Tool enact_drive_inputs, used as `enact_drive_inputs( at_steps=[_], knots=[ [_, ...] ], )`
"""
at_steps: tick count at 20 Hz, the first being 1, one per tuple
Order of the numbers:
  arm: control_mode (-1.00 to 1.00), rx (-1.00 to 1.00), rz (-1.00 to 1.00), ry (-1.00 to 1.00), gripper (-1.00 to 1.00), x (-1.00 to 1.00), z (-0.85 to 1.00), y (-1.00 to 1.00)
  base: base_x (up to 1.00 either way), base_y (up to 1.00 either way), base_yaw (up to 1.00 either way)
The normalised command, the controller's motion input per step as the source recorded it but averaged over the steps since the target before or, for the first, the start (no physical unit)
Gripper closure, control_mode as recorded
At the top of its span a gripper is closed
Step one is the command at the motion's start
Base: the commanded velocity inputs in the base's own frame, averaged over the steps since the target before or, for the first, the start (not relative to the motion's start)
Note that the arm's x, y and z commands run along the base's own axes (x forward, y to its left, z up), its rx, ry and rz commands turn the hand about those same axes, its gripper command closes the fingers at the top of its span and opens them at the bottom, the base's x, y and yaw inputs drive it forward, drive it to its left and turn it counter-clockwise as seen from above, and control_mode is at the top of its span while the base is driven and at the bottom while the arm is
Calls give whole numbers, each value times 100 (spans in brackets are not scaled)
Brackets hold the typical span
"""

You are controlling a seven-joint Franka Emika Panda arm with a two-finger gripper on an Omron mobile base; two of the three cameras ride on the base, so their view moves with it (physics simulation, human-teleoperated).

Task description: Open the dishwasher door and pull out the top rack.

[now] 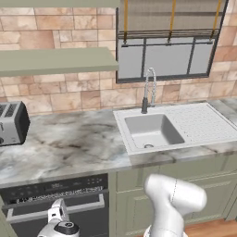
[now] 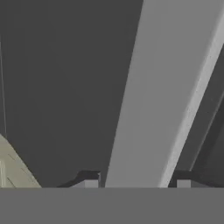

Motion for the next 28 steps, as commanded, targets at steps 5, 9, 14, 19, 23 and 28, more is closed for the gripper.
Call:
enact_drive_inputs(
  at_steps=[5, 9, 14, 19, 23, 28],
  knots=[
    [-100, 3, -7, 39, 100, -100, -34, -15, 0, 0, 0],
    [-100, 4, -9, 49, 100, -100, -35, -16, 0, 0, 0],
    [-100, 4, -11, 57, 100, -100, -34, -16, 0, 0, 0],
    [-100, 2, -12, 59, 100, -96, -34, -12, 0, 0, 0],
    [-100, 0, -10, 42, -100, -52, -5, -2, 0, 0, 0],
    [-100, 0, -12, 28, -100, -12, 61, 0, 0, 0, 0]
  ],
)
